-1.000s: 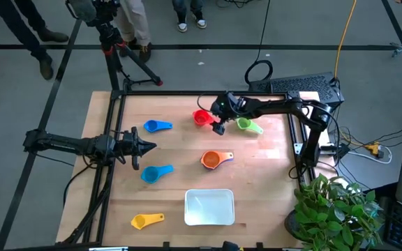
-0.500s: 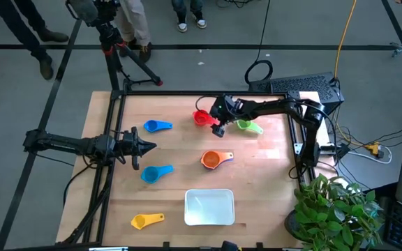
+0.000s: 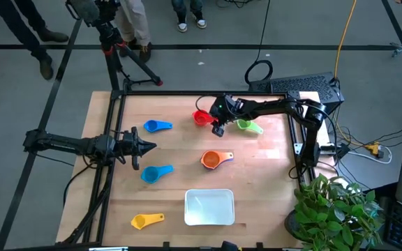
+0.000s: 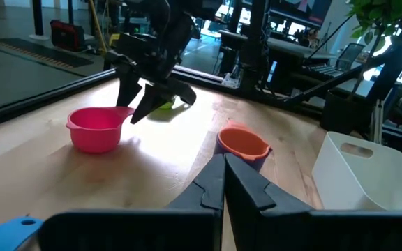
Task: Nest measuring cups in basket
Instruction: Stack the red measuring cup on the orange measuring cup
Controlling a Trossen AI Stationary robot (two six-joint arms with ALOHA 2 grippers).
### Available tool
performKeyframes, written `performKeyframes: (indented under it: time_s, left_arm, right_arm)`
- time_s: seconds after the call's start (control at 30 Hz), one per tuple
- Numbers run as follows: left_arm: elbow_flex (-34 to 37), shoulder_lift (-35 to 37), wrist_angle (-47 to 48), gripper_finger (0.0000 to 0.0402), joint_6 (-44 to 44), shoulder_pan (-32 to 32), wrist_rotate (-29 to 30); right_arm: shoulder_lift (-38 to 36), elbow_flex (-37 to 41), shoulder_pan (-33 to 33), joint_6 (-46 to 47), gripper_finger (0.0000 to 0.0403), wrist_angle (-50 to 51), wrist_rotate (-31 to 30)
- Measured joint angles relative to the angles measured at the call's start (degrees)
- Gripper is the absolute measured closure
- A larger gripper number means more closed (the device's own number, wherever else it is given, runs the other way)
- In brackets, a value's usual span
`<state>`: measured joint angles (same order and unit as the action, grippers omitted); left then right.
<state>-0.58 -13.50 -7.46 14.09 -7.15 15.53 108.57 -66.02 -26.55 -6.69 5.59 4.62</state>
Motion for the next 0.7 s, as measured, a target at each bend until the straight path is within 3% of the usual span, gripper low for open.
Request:
performKeyframes:
  time_s: [0.13,0.47,0.7]
  left_arm:
    - [0.00,0.00,0.00,0.0389,0.02,0.01,-0.02]
    - [-0.02,0.00,0.00,0.0389,0.08,0.01,-0.04]
    - [-0.02,0.00,0.01,0.0389,0.18,0.00,-0.06]
  right_arm:
    - [0.00,0.00,0.02,-0.54,0.0276,0.45,0.12]
    - [-0.78,0.02,0.33,-0.49,0.0274,1.20,1.45]
    - [-6.09,0.00,1.47,-0.98,0.0274,2.94,1.45]
